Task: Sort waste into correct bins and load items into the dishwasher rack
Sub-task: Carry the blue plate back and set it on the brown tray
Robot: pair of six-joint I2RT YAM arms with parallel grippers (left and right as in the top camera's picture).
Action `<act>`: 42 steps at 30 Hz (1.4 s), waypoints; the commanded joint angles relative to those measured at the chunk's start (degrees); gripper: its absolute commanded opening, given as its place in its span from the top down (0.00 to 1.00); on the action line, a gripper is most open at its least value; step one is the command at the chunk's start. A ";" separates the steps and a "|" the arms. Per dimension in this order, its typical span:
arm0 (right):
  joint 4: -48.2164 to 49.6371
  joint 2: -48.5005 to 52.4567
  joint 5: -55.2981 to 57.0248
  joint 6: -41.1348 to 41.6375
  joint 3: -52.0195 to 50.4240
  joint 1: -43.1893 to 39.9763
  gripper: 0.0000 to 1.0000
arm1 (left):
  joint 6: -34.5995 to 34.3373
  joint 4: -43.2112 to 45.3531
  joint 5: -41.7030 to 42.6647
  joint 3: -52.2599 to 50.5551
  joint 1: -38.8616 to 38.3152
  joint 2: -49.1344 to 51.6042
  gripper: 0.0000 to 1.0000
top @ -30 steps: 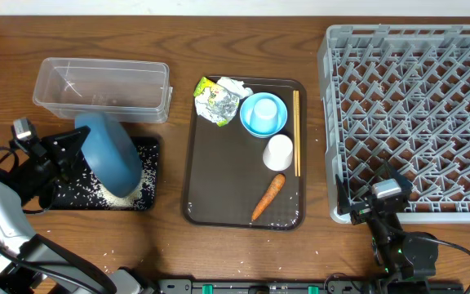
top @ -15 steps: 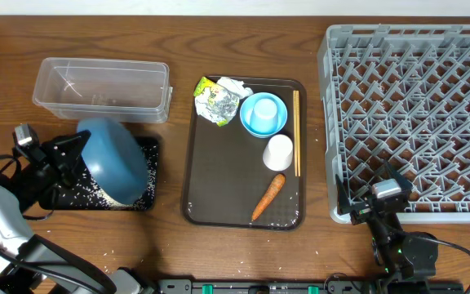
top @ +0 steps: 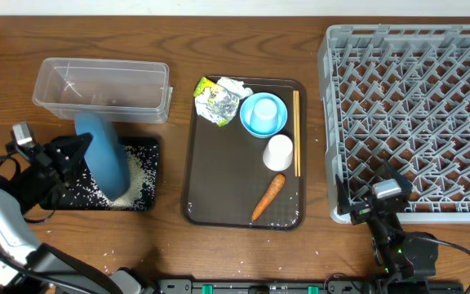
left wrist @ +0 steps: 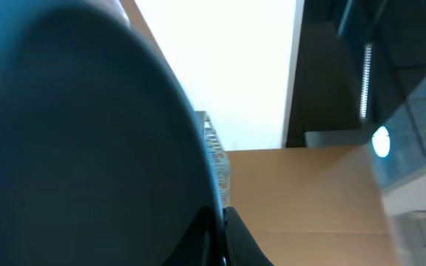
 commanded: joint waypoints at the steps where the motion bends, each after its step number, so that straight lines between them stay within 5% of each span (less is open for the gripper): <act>1: -0.24 -0.13 -0.09 -0.02 -0.09 0.70 0.01 | 2.54 -1.60 0.61 0.50 -0.09 -2.10 0.94; 5: -0.24 -0.13 -0.09 -0.02 -0.09 0.70 0.01 | 9.31 -0.83 0.33 0.55 -0.09 -6.14 0.94; 13: -0.24 -0.13 -0.09 0.00 -0.09 0.70 0.01 | 5.97 -5.77 -2.27 0.57 -2.82 -16.94 0.94; 21: -0.24 -0.13 -0.09 -0.02 -0.09 0.70 0.01 | 9.01 -3.04 -4.37 0.57 -20.65 -28.85 0.94; 31: -0.24 -0.13 -0.09 -0.02 -0.09 0.70 0.01 | 8.55 5.79 -24.74 0.55 -48.94 -29.07 0.93; 39: -0.24 -0.13 -0.09 -0.02 -0.09 0.70 0.01 | -4.83 14.67 -54.99 0.55 -70.05 -21.90 0.93; 42: -0.24 -0.13 -0.09 0.00 -0.09 0.70 0.01 | -5.90 16.52 -59.93 0.55 -75.12 -18.82 0.93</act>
